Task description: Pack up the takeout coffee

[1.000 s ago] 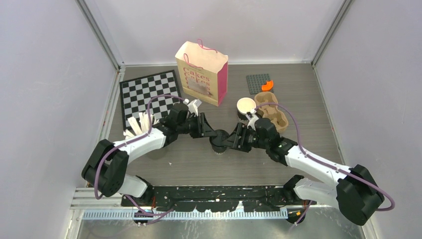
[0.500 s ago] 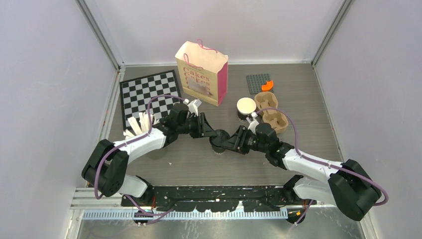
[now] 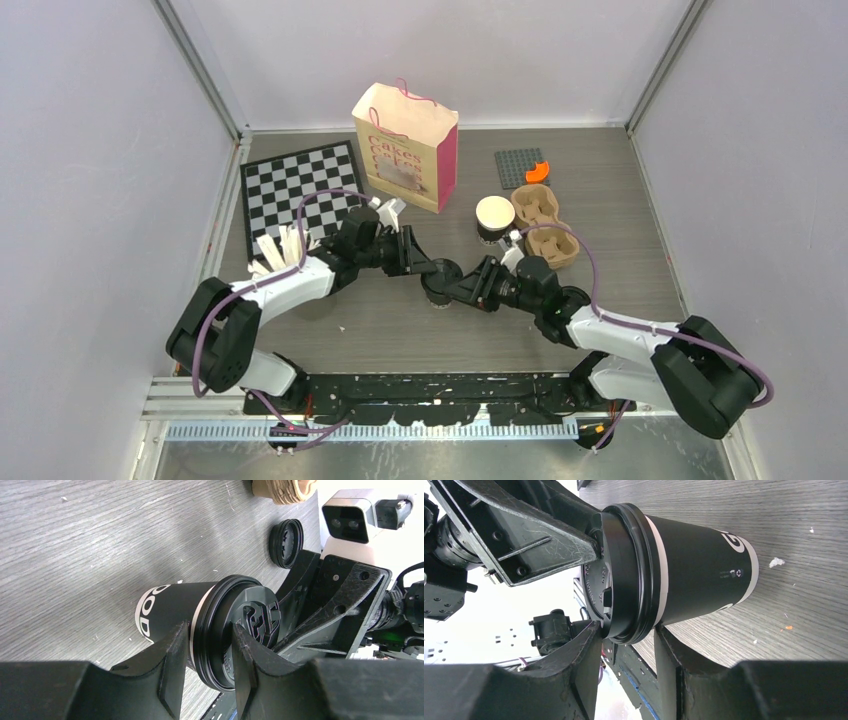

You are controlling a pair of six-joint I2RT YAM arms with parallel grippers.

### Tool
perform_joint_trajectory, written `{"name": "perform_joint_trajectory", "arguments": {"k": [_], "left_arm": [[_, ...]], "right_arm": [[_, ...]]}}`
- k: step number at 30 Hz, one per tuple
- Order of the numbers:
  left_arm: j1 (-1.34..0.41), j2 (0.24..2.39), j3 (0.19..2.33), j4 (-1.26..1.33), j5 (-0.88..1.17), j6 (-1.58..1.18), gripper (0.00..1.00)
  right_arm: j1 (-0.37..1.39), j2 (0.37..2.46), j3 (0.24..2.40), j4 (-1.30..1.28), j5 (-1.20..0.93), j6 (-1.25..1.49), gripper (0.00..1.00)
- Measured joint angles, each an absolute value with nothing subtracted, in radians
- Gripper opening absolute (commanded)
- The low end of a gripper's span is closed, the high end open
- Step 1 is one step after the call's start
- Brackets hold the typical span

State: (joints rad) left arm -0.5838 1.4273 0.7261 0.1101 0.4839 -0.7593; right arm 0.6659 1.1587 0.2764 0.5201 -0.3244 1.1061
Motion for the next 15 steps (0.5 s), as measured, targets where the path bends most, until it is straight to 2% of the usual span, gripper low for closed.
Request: {"name": "perform_joint_trajectory", "arguments": {"k": [6,10,15], "left_arm": [[-0.582,1.431,0.731,0.114,0.499,-0.751,0.38],[-0.583,1.434,0.744,0.097,0.509,-0.749,0.42],[-0.589,1.436,0.785,0.015,0.509,-0.725,0.51]], "right_arm": [[0.666,1.065,0.359,0.285,-0.292,1.040,0.52],[0.665,0.979,0.443,0.074,-0.249,0.959,0.62],[0.666,0.919,0.547,-0.129,-0.212,0.863,0.64]]}}
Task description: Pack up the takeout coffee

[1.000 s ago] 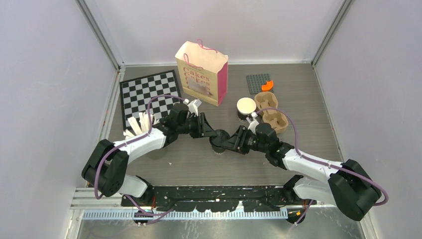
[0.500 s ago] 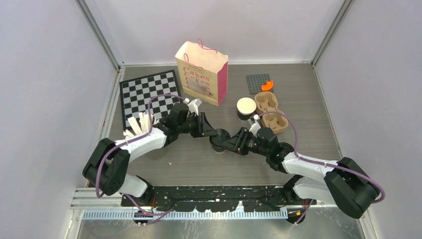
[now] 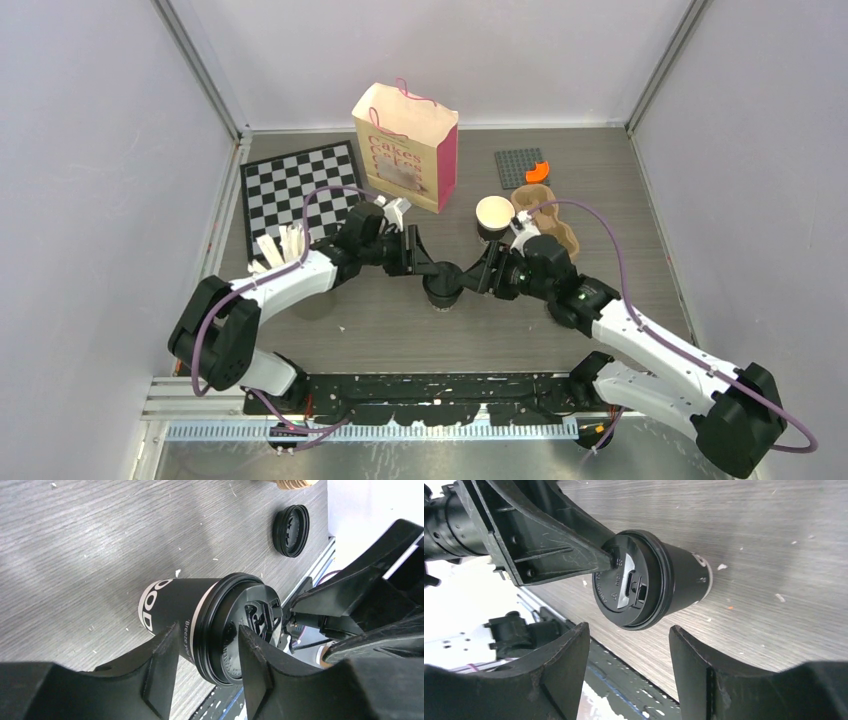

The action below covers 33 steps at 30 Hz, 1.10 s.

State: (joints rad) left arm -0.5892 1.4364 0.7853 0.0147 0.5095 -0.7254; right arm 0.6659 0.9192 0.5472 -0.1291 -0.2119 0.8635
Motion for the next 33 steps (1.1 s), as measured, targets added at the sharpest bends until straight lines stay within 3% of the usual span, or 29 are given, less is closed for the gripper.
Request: {"name": "perform_joint_trajectory", "arguments": {"k": [5,13,23,33], "left_arm": [[-0.590,1.436,0.859,-0.100,0.504,-0.687,0.58],[-0.590,1.408,0.952,-0.225,0.466,-0.621,0.59],[-0.590,1.160,0.952,-0.390,0.382,-0.549,0.58],[-0.590,0.962,1.032,-0.564,0.328,-0.492,0.59]], "right_arm": [[0.666,0.934,0.688,-0.329,-0.128,0.731,0.60],[0.665,1.105,0.871,-0.443,-0.099,0.559,0.57],[0.665,1.308,0.956,-0.482,-0.138,0.449,0.54],[0.665,1.365,0.995,-0.480,-0.165,0.403,0.50]]}}
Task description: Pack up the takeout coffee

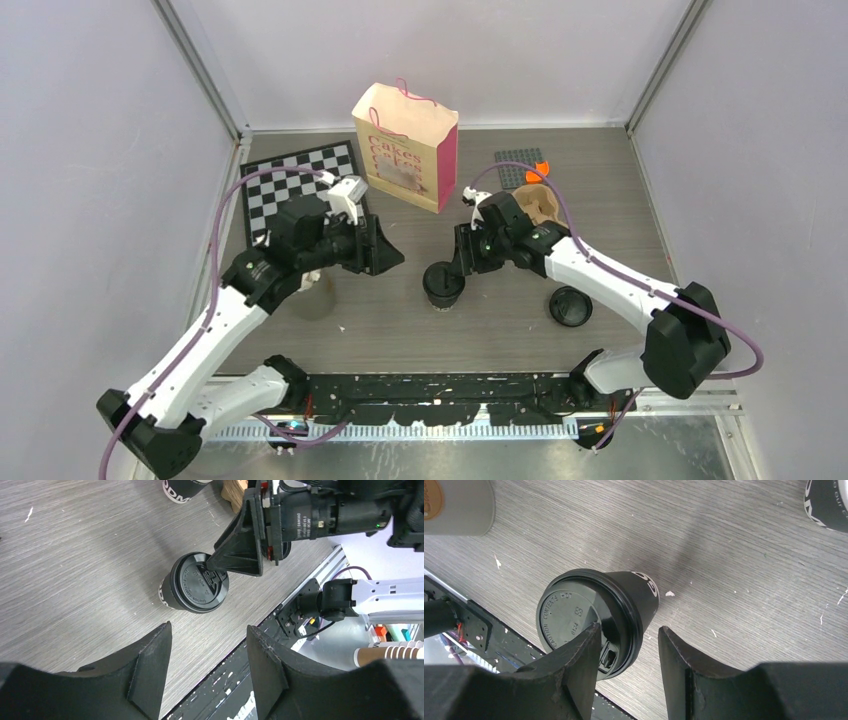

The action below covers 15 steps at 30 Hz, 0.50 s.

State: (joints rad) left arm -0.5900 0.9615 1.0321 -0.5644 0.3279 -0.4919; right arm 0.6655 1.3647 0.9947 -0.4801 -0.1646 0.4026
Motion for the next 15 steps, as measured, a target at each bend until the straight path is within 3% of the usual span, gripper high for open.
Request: {"name": "perform_joint_trajectory", "arguments": {"k": [15], "left_arm": [[-0.590,0.810,1.008,-0.656,0.250,-0.482,0.60]], "right_arm": [[0.665,1.412,1.025,-0.470,-0.169,0.349,0.23]]}}
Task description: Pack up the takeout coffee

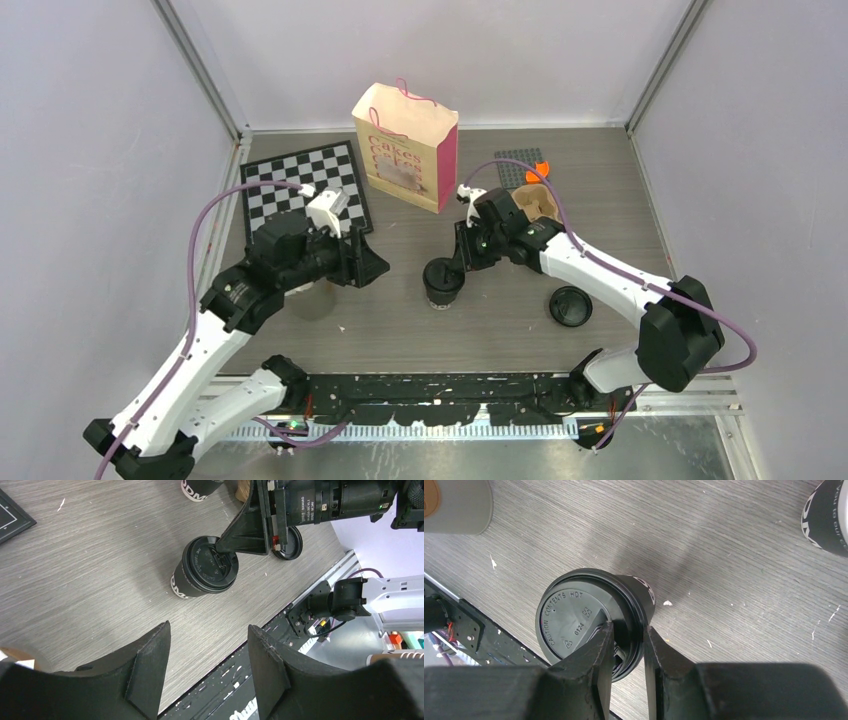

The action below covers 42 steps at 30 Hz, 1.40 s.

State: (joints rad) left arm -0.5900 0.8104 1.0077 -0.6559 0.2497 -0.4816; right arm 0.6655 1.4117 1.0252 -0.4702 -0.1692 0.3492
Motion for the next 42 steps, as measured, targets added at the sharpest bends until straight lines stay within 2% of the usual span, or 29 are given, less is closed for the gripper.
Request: {"name": "perform_joint_trajectory", "arguments": {"k": [8,19,23,27,30,31,42], "left_arm": [[-0.590,0.776,0.993,-0.676,0.212,-0.480,0.60],[-0.590,0.743,0.974,-0.697,0.181,-0.480,0.60],[-0.590,0.731,0.971,-0.711,0.167,-0.476,0.60],[-0.590,0.727,0.968,-0.729,0.152,-0.462,0.60],[-0.590,0.727,0.968,-0.742,0.143,-0.455,0.61],[-0.590,0.726,0.968,-0.745,0.140,-0.452,0.62],[-0.590,0.704,0.978,-0.764,0.131,-0.440,0.63]], "right_arm": [[0.665,1.412,1.031,-0.448,-0.129,0.346,0.19],[0.664,1.490,1.139,-0.388,-0.052,0.363,0.20],[0.663,1.537,1.161,-0.375,-0.069,0.371,0.34],[0.663,1.529,1.161,-0.382,-0.084,0.372,0.64],[0.668,1.494,1.150,-0.376,-0.092,0.356,0.83],[0.673,1.477,1.144,-0.375,-0.094,0.348,0.86],[0.844,1.415,1.128,-0.371,-0.070,0.212,0.90]]}}
